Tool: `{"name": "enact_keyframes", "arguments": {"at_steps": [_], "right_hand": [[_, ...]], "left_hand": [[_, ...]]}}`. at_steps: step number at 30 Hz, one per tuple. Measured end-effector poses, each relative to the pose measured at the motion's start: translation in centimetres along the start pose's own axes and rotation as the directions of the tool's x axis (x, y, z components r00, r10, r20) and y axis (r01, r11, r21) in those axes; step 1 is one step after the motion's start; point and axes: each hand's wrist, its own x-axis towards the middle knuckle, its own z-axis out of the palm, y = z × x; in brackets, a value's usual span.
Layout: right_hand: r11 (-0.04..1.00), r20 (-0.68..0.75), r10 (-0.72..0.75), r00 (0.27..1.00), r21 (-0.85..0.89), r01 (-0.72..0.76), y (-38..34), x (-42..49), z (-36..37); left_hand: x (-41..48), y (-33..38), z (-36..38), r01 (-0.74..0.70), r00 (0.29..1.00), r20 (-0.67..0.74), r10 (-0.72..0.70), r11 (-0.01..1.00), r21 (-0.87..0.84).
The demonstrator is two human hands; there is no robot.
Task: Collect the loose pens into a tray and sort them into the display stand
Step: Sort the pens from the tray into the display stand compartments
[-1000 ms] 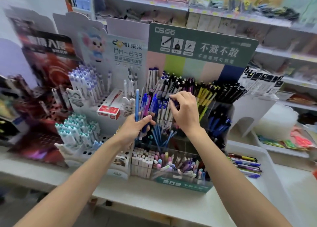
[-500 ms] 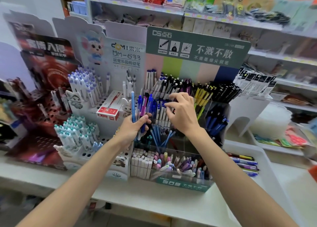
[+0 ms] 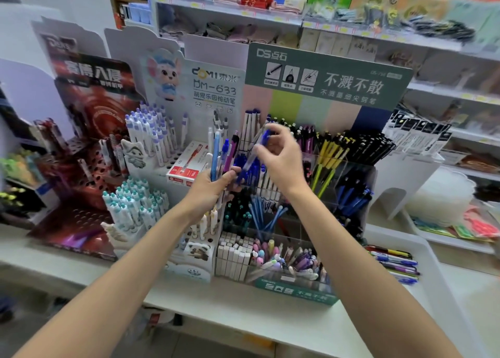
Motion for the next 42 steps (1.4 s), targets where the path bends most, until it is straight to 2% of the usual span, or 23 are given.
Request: {"name": "enact_keyframes", "arguments": {"at_steps": [2, 4, 9, 14, 16, 18, 22, 28, 32, 36, 39, 42], "right_hand": [[0.998, -0.160, -0.046, 0.986, -0.039, 0.040, 0.0, 0.9, -1.1], [0.990, -0.196, -0.124, 0.973, -0.096, 0.107, 0.1, 1.4, -1.4], [0.925, -0.103, -0.313, 0.944, -0.259, 0.278, 0.5, 1.7, 0.2], [0.874, -0.016, -0.383, 0.924, -0.332, 0.356, 0.5, 2.3, 1.2], [0.856, 0.025, -0.409, 0.912, -0.335, 0.393, 0.1, 2.7, 1.3], [0.866, 0.040, -0.391, 0.920, -0.323, 0.382, 0.2, 2.9, 1.3], [0.886, 0.167, -0.246, 0.955, -0.361, 0.291, 1.4, 1.8, 1.6], [0.934, 0.093, -0.222, 0.971, -0.267, 0.239, 0.8, 2.5, 1.0], [0.910, 0.218, -0.205, 0.954, -0.316, 0.268, 0.3, 2.1, 1.2], [0.950, 0.286, -0.070, 0.956, -0.272, 0.151, -0.6, 3.7, -0.2], [0.939, 0.227, -0.121, 0.966, -0.289, 0.186, 0.3, 2.8, -0.5], [0.926, 0.227, -0.122, 0.966, -0.324, 0.193, 1.3, 1.9, -0.1]], "left_hand": [[-0.2, -0.2, -1.0, 0.012, 1.000, -0.024, -0.013, 0.999, -0.043], [-0.5, -0.2, -1.6, 0.026, 0.999, -0.023, -0.028, 0.998, -0.064], [-0.7, -0.3, -2.3, 0.044, 0.999, -0.016, -0.046, 0.995, -0.088], [-0.7, -0.5, -2.7, 0.056, 0.998, -0.008, -0.057, 0.987, -0.148], [-0.6, -0.7, -2.9, 0.049, 0.999, -0.004, -0.050, 0.992, -0.117], [-0.6, -0.8, -3.0, 0.042, 0.999, -0.006, -0.043, 0.996, -0.078], [-0.6, -0.8, -2.7, 0.056, 0.998, -0.025, -0.059, 0.995, -0.078], [-0.5, -0.8, -2.4, 0.046, 0.999, -0.014, -0.047, 0.997, -0.069], [-0.6, -0.8, -1.9, 0.037, 0.999, -0.009, -0.038, 0.996, -0.085], [-0.8, -0.9, -1.5, 0.037, 0.999, 0.009, -0.036, 0.994, -0.107], [-0.9, -1.0, -1.5, 0.041, 0.999, 0.012, -0.040, 0.990, -0.132], [-1.0, -1.0, -1.3, 0.047, 0.999, 0.001, -0.048, 0.988, -0.149]]}}
